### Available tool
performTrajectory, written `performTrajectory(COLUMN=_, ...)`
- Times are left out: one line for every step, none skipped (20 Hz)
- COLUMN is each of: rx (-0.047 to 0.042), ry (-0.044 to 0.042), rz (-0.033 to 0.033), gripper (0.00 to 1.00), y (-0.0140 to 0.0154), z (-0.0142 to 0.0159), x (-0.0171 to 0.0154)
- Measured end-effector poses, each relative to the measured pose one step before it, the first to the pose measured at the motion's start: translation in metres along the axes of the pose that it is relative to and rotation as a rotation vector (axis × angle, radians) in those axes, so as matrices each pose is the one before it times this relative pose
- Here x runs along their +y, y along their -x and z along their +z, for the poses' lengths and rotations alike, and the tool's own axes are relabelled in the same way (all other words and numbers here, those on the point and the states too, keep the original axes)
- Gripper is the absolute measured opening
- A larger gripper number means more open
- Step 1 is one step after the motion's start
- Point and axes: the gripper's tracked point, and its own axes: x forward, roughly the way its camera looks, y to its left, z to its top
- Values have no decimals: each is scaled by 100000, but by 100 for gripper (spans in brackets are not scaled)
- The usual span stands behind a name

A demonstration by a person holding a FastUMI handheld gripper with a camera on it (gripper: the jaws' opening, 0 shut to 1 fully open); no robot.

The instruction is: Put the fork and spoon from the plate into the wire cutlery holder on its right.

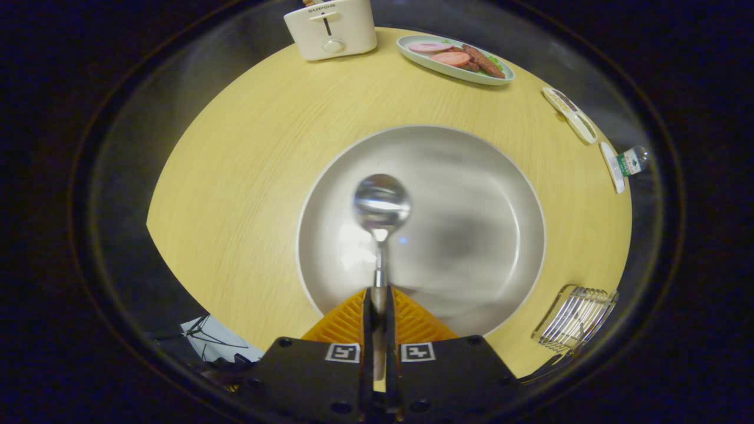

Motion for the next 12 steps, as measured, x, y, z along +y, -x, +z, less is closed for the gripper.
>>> performTrajectory(rx=138, ry=883, rz=367, gripper=11, y=252, z=-72, x=-111)
performTrajectory(rx=-282, ry=1251, rz=-1466, gripper=11, y=6, z=-205, x=-574)
performTrajectory(rx=-349, ry=881, rz=-1157, gripper=11, y=232, z=-182, x=-570)
performTrajectory(rx=-417, ry=-481, rz=51, gripper=11, y=223, z=-127, x=-418)
performTrajectory(rx=-720, ry=-1496, rz=532, gripper=11, y=413, z=-44, x=-450)
performTrajectory(rx=-788, ry=-1273, rz=183, gripper=11, y=615, z=-7, x=-521)
performTrajectory(rx=-1197, ry=-1051, rz=-147, gripper=11, y=777, z=-12, x=-723)
performTrajectory(rx=-564, ry=-762, rz=186, gripper=11, y=774, z=-117, x=-538)
performTrajectory(rx=-843, ry=-1323, rz=545, gripper=11, y=969, z=-127, x=-580)
performTrajectory(rx=-635, ry=-1390, rz=1099, gripper=11, y=1117, z=-391, x=-599)
performTrajectory(rx=-880, ry=-1778, rz=597, gripper=11, y=1160, z=-223, x=-736)
performTrajectory(rx=-691, ry=-1145, rz=-330, gripper=11, y=1151, z=-350, x=-959)
